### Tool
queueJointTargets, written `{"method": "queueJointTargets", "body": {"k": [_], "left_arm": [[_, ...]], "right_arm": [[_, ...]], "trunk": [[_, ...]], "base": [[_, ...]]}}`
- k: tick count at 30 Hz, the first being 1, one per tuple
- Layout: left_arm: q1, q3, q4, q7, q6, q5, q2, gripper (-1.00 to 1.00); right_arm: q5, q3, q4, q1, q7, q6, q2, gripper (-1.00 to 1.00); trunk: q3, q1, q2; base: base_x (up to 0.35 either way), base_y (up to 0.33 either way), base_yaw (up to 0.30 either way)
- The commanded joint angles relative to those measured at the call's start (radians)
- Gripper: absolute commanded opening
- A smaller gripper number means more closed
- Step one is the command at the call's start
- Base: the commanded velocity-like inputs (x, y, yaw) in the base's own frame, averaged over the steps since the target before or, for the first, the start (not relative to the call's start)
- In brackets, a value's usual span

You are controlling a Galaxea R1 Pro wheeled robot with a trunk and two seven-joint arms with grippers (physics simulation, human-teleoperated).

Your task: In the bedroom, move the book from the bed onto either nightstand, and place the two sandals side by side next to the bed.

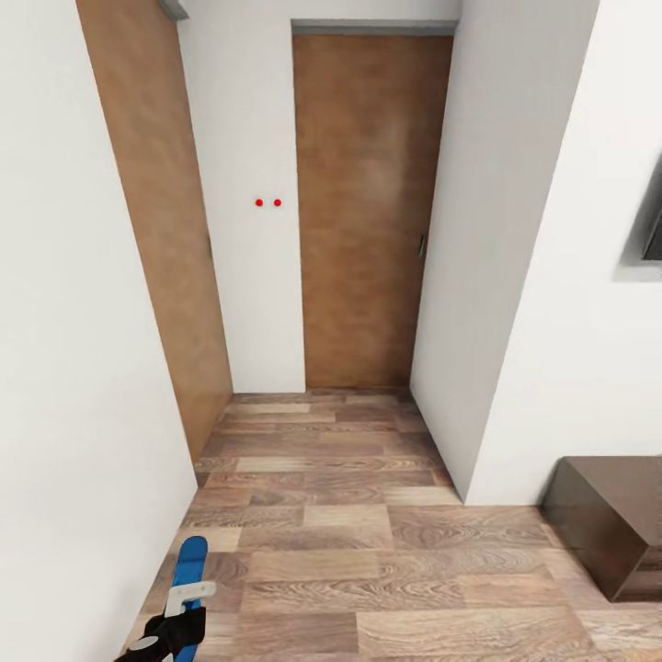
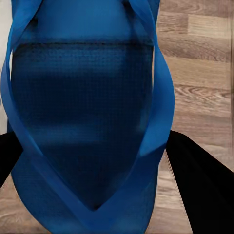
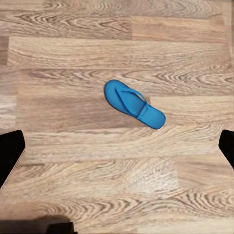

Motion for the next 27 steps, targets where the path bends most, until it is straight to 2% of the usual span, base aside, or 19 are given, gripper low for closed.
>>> {"method": "queueJointTargets", "body": {"k": [1, 15, 27], "left_arm": [[0.0, -0.008, 0.0, 0.003, -0.002, 0.006, 0.0, -1.0], [0.0, -0.008, 0.0, 0.003, -0.002, 0.006, 0.0, -1.0], [0.0, -0.009, 0.0, 0.003, -0.006, 0.007, 0.0, -1.0]], "right_arm": [[0.01, -0.005, -0.001, 0.0, 0.007, -0.001, 0.001, 1.0], [0.012, -0.005, -0.001, 0.0, 0.007, -0.001, 0.001, 1.0], [0.012, -0.005, -0.001, 0.0, 0.007, -0.001, 0.001, 1.0]], "trunk": [[-0.001, 0.001, 0.0], [-0.001, 0.001, 0.0], [-0.001, 0.001, 0.0]], "base": [[0.289, 0.214, -0.292], [0.294, 0.189, -0.131], [0.261, 0.114, -0.265]]}}
